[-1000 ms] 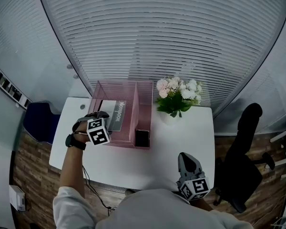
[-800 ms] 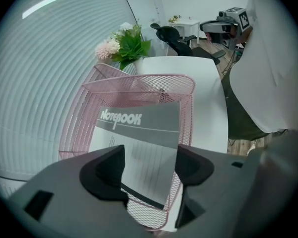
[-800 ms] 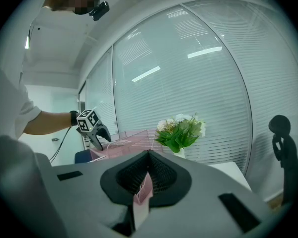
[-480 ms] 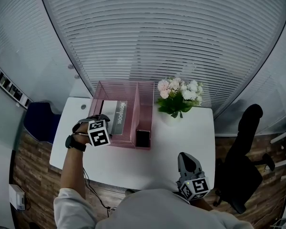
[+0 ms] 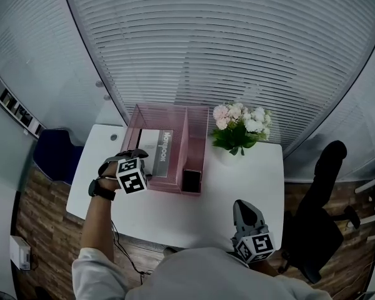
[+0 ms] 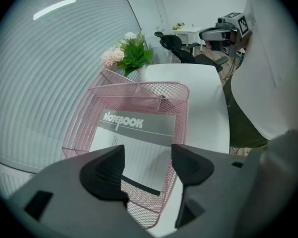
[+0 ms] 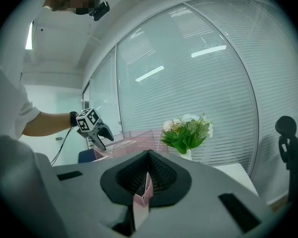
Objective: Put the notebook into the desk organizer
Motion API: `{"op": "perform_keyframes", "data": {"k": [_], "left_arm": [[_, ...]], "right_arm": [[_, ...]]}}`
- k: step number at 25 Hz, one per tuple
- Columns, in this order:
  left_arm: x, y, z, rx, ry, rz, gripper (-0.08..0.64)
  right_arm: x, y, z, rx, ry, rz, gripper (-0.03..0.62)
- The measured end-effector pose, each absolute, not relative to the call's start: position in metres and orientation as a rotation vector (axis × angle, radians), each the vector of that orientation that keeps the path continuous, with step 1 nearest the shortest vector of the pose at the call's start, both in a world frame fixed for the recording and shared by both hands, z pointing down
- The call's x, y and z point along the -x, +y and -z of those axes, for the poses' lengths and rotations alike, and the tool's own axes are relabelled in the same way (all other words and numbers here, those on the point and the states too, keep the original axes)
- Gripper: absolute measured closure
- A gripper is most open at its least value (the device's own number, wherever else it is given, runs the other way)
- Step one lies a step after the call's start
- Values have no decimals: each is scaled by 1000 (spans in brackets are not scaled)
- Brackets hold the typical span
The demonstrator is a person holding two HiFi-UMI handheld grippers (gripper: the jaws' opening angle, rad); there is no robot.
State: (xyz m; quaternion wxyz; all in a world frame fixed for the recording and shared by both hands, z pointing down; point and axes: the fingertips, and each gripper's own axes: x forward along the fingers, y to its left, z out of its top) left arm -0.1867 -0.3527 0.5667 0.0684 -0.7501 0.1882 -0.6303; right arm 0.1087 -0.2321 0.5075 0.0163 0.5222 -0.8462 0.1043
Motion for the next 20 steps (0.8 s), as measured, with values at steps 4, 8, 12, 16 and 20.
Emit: {"op": "perform_keyframes", "data": {"k": [4,8,12,16,20], "left_arm": [[189,-353,-552,2289,694,1774,259],[195,-346,-528,2365,873,1585,263],[204,-330,-499,2426,1077,1355,303],[218,-306,-463,2473,1313,1073,360],[232,-272,-432,2510,1535,758,427]], "right_arm": [[-97,-233,-506,-1587,-2654,-316,578],[-81,-235,-500,-1548,-2683,-298,578],[-64,-237,-490,-1510,-2720,-264,578],[-51,-240,-481,-1473,-2746,-222,578],[-38,-240,-478,-1414,-2757,-195,578]]}}
